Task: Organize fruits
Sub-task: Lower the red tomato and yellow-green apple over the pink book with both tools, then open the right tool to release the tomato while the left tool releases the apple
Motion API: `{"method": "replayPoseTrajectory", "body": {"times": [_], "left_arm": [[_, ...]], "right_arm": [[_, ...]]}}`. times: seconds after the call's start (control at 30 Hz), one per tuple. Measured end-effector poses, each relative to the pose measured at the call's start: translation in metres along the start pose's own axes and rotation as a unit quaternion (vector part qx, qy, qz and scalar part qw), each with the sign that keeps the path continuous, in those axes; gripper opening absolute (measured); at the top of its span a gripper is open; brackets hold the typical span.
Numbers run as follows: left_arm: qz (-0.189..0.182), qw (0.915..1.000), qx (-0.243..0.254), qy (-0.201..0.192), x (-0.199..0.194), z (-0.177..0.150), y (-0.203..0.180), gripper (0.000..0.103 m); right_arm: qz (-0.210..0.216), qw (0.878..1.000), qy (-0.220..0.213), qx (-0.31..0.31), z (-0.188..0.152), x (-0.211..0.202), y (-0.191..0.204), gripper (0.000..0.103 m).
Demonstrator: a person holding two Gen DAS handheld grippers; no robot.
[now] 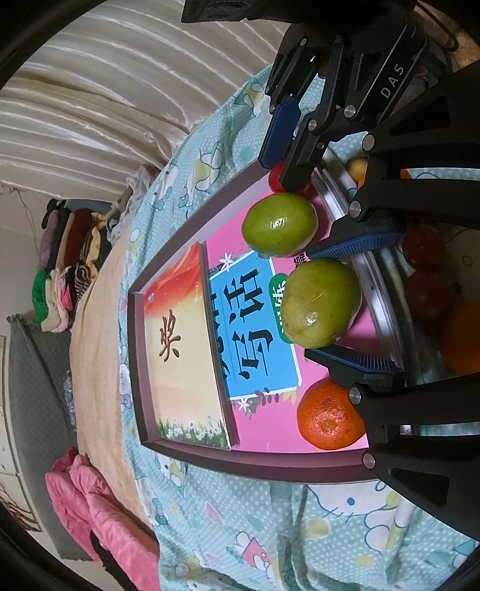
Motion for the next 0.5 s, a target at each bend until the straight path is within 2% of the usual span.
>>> {"method": "replayPoseTrajectory", "body": {"times": [0.5], "left_arm": [[0.001,1.0,-0.002,0.002,0.0009,-0.0005,0.0008,0.048]], "right_arm": [[0.003,1.0,-0.007,-0.005,0.0006,-0.0032,0.0048,0.041]]}}
Point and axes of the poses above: each gripper's, at about its wrist camera, not at the fingertips, and x roughly the way its jaws point, y to its left, z to its top, the point moved 5 cm from there along x, roughly the way its jaws point, and after that the axes turned 5 degrees about z, right-handed, at the moved point
